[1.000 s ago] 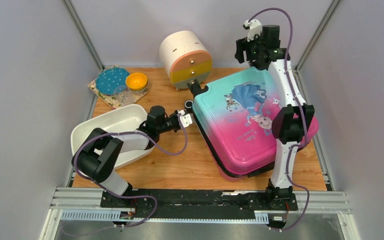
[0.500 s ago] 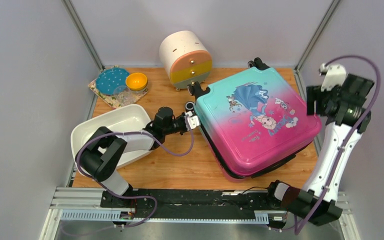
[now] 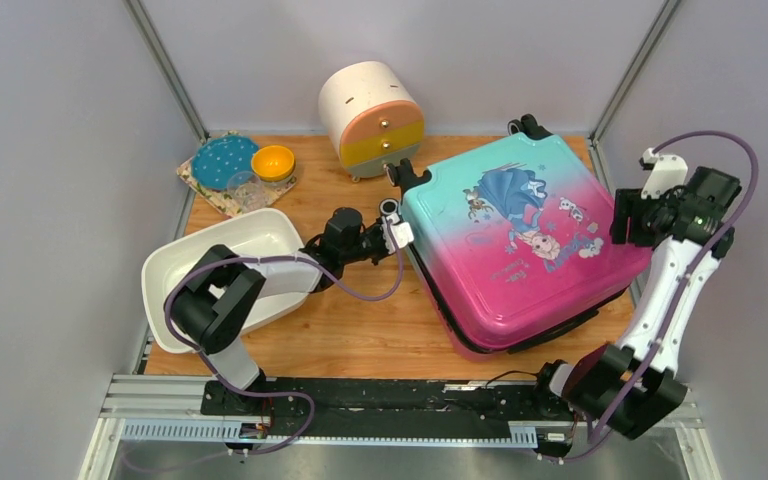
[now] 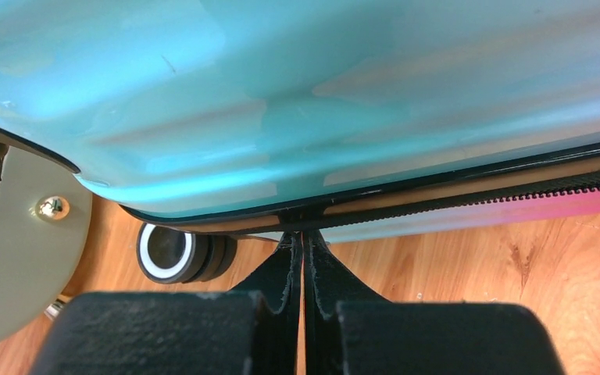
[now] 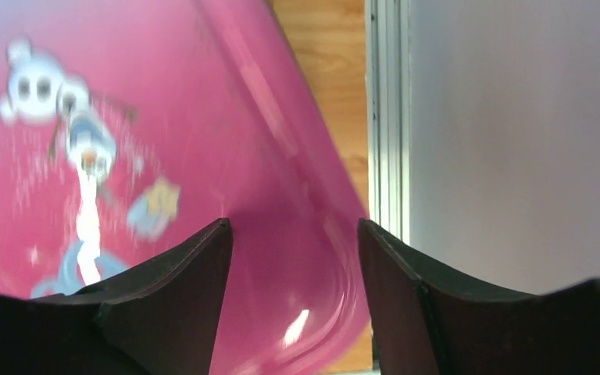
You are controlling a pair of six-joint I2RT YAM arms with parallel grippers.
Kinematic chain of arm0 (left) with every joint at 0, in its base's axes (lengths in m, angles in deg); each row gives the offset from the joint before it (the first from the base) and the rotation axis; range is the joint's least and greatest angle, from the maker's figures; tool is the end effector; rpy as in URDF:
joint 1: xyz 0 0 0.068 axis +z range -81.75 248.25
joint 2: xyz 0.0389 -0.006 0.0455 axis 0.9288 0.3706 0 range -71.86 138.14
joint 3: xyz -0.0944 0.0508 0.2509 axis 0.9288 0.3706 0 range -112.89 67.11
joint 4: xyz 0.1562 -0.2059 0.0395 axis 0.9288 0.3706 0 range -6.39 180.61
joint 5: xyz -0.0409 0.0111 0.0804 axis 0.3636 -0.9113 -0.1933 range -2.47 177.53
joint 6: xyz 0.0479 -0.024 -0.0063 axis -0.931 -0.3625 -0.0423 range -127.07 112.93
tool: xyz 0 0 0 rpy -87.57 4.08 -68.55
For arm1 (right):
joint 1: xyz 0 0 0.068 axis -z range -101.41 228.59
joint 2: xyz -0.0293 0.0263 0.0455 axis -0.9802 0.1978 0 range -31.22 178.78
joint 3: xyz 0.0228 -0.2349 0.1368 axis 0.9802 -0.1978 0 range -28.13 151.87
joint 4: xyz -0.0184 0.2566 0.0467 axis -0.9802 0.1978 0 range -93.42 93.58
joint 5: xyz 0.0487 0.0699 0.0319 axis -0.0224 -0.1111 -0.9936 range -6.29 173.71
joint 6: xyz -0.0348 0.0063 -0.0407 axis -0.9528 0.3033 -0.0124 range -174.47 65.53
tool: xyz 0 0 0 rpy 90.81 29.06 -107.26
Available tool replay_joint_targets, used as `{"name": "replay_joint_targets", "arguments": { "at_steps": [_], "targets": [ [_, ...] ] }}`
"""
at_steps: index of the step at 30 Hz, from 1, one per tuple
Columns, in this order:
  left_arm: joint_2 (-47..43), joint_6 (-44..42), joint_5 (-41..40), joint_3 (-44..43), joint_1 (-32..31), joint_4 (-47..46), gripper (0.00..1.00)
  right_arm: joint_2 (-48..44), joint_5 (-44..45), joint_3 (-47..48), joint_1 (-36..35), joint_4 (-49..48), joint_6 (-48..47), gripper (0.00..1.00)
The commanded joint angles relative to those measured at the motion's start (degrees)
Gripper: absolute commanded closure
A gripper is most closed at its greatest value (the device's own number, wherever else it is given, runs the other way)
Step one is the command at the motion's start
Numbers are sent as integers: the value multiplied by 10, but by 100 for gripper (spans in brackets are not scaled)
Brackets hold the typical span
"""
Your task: Open, take out, and arrange the luggage
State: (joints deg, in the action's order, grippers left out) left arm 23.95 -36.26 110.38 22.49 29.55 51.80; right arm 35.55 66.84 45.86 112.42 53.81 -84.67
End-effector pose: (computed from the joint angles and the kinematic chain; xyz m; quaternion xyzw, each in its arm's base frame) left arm 0.2627 -0.2283 0.1874 0.5416 0.5996 -0.2081 0.5512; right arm 0.1892 -0.1144 0.3636 -0.0207 0.9307 -0.0624 0.3599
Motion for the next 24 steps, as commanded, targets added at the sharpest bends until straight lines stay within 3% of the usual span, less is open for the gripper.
{"name": "replay_joint_targets", "arguments": {
  "at_steps": [1, 6, 10, 16, 20, 24],
  "targets": [
    [1, 31, 75, -36, -50, -76, 100, 150, -1, 44, 1, 40, 62, 35],
    [-5, 40, 65, -40, -61, -61, 100, 229, 3, 168, -3, 88, 66, 36],
    [-2, 30, 40, -37, -57, -50, 100, 175, 56, 197, 36, 137, 12, 36],
    [3, 37, 41, -36, -52, -54, 100, 29, 130, 78, 141, 147, -131, 34],
    [3, 37, 40, -43, -52, -49, 100, -5, 130, -2, 207, 152, -183, 36],
    [-3, 31, 38, -42, -52, -44, 100, -19, 74, -99, 211, 119, -188, 37]
  ]
}}
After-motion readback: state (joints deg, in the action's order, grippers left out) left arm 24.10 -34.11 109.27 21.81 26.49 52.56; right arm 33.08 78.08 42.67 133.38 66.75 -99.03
